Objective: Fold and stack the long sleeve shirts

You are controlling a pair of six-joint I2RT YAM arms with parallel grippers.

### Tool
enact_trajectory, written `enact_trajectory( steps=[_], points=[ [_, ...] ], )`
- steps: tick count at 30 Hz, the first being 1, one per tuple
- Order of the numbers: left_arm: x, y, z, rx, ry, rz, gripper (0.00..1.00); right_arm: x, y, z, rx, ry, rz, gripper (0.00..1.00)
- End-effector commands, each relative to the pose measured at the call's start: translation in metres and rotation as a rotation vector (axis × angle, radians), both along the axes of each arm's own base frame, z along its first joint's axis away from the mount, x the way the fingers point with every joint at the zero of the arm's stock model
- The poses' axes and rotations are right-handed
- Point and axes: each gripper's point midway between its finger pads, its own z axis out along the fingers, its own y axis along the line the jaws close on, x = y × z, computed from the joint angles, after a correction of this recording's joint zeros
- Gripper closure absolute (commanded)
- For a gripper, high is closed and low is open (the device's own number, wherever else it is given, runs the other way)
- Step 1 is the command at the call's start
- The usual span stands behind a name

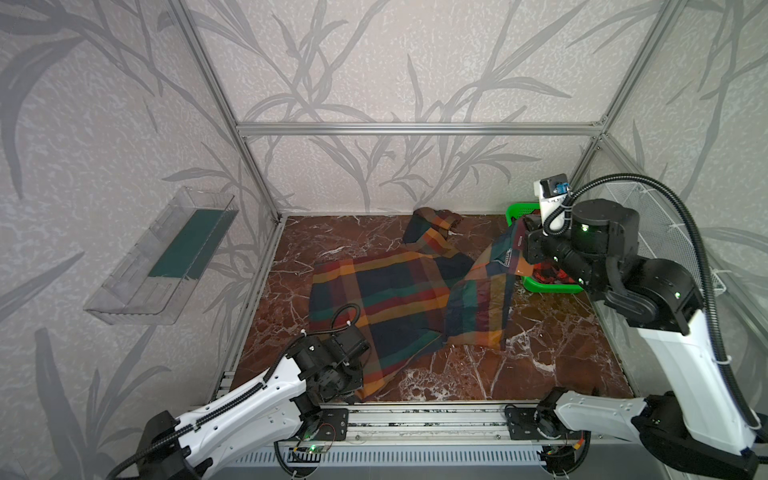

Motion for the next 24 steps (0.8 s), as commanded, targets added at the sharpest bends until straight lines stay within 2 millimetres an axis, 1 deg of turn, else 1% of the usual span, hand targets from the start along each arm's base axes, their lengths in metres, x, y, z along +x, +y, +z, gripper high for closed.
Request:
enact_trajectory(
  steps=[1,4,6,8,10,13,18,23,24],
  points=[
    [0.013,-0.004,0.014,-0.051,-0.002,-0.019,1.00,0.016,0.002,0.019,0.099,-0.039,-0.011,1.00],
    [0.028,0.008,0.024,0.021,-0.026,-0.008,1.00,0.035,0.002,0.014,0.126,0.000,-0.030,1.00],
    [0.037,0.007,0.029,0.016,-0.033,-0.014,1.00,0.043,0.004,0.016,0.137,-0.001,-0.031,1.00],
    [0.042,0.012,0.028,0.032,-0.021,-0.007,1.00,0.051,0.007,0.022,0.151,-0.032,-0.035,1.00],
    [0.046,0.011,0.026,-0.002,0.013,0.015,1.00,0.064,0.012,0.022,0.132,-0.046,-0.044,1.00],
    [0.054,0.016,0.030,0.004,0.008,0.036,1.00,0.085,0.018,0.010,0.085,-0.012,-0.059,1.00],
    [0.068,0.035,0.042,0.033,-0.017,0.072,1.00,0.122,0.029,-0.013,0.062,0.025,-0.063,1.00],
    [0.080,0.051,0.048,0.033,-0.020,0.116,1.00,0.151,0.044,-0.025,0.043,0.040,-0.047,1.00],
    [0.083,0.053,0.050,0.032,-0.020,0.127,1.00,0.161,0.049,-0.034,0.029,0.054,-0.047,1.00]
  ],
)
